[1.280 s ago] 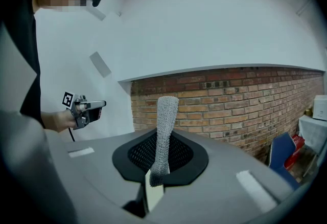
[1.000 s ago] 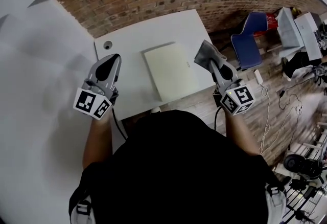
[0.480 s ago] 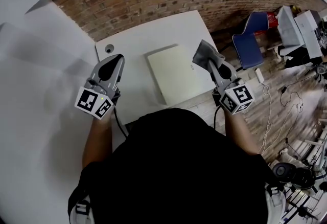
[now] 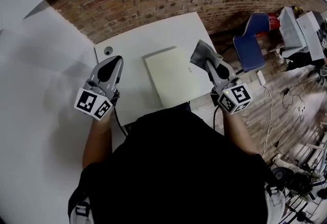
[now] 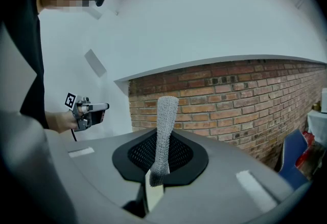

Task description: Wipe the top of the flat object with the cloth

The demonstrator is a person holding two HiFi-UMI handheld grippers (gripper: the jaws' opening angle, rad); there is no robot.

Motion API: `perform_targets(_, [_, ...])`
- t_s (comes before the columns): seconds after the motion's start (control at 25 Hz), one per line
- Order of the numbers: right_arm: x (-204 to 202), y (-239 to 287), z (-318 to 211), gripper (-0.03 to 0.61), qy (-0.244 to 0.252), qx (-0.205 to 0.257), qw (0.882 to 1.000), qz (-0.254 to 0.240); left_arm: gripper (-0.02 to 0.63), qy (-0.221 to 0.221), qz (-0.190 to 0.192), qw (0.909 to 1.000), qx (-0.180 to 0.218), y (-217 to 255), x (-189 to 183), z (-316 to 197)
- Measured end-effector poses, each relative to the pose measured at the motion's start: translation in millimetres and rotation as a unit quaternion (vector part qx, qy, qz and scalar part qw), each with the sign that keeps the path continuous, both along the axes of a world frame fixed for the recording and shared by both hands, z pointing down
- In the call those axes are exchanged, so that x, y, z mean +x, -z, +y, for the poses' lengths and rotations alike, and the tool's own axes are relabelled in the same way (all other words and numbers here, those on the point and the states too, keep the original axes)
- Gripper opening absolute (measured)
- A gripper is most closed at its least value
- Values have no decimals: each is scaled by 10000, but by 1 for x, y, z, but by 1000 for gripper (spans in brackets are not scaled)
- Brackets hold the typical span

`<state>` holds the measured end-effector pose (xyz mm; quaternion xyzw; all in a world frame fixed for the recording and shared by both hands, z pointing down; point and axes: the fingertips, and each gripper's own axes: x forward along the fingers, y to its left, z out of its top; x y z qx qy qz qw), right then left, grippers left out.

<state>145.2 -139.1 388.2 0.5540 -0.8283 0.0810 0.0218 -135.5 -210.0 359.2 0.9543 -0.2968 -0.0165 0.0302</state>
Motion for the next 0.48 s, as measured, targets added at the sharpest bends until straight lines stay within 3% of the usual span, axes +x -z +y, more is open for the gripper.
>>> perform_targets(0.48, [30, -4, -29, 9, 537, -26, 9986, -23, 2, 478, 43, 9985, -247, -11, 24, 4])
